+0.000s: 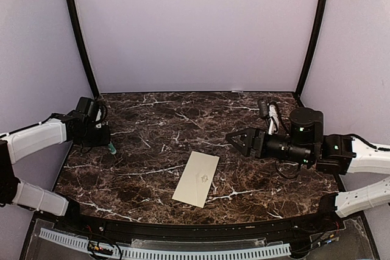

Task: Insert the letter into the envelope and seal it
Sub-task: Place the solid glue at the center of the board.

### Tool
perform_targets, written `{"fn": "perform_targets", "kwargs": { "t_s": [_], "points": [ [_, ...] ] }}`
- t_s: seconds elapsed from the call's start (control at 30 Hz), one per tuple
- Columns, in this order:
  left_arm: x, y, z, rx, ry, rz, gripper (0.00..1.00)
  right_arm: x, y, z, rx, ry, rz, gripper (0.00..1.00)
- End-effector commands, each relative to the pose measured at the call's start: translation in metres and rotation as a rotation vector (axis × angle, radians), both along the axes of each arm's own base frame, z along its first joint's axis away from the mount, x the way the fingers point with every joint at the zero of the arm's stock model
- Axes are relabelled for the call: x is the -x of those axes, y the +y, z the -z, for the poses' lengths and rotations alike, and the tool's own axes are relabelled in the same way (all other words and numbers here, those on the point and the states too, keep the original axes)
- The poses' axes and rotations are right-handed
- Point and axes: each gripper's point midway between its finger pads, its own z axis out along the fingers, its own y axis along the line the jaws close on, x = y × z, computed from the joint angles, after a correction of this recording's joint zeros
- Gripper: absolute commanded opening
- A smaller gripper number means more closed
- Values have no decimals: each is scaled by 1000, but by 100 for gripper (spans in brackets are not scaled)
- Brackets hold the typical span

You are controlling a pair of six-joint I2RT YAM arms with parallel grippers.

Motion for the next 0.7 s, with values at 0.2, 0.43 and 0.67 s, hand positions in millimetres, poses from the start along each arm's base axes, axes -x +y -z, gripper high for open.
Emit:
{"fn": "perform_targets", "kwargs": {
  "t_s": [0.2,0.43,0.67],
  "points": [
    [0,3,9,-22,17,13,21,-3,5,-10,-27,-15,9,80],
    [-1,1,9,-20,17,21,44,-3,5,-10,-24,-13,10,80],
    [-2,-2,-7,8,-34,31,67,-5,6,-8,-3,-16,12,83]
  ]
}}
